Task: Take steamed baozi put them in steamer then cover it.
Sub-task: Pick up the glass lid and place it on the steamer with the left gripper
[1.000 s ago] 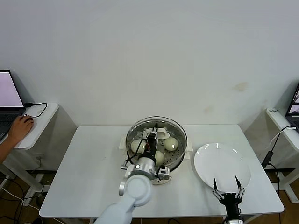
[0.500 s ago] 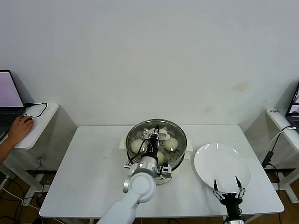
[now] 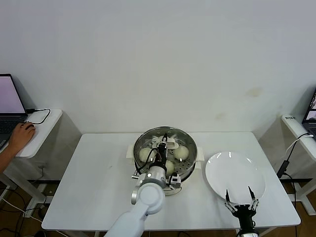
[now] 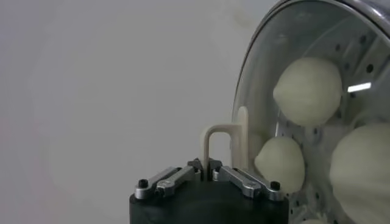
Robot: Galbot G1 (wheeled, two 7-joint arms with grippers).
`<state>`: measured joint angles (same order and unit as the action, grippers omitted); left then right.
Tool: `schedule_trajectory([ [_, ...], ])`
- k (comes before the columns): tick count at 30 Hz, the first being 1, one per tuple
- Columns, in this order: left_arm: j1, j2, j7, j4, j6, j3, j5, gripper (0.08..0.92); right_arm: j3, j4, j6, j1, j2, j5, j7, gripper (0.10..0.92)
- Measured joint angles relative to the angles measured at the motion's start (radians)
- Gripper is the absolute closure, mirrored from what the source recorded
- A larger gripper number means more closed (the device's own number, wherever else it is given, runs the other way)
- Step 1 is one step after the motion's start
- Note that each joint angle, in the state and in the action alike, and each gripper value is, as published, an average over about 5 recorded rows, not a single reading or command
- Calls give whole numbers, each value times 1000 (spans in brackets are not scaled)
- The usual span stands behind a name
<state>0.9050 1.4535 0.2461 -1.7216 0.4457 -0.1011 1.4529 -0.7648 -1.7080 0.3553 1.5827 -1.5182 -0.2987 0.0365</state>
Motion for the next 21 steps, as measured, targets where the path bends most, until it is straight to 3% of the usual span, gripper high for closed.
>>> schedule_trajectory([
  [6, 3, 5, -6, -2, -5, 1, -3, 832, 1, -1, 0, 2, 0, -1, -1, 203],
  [21, 75, -56, -26, -136, -12, 6, -45, 412, 2, -5, -1, 7, -5, -10, -4, 202],
])
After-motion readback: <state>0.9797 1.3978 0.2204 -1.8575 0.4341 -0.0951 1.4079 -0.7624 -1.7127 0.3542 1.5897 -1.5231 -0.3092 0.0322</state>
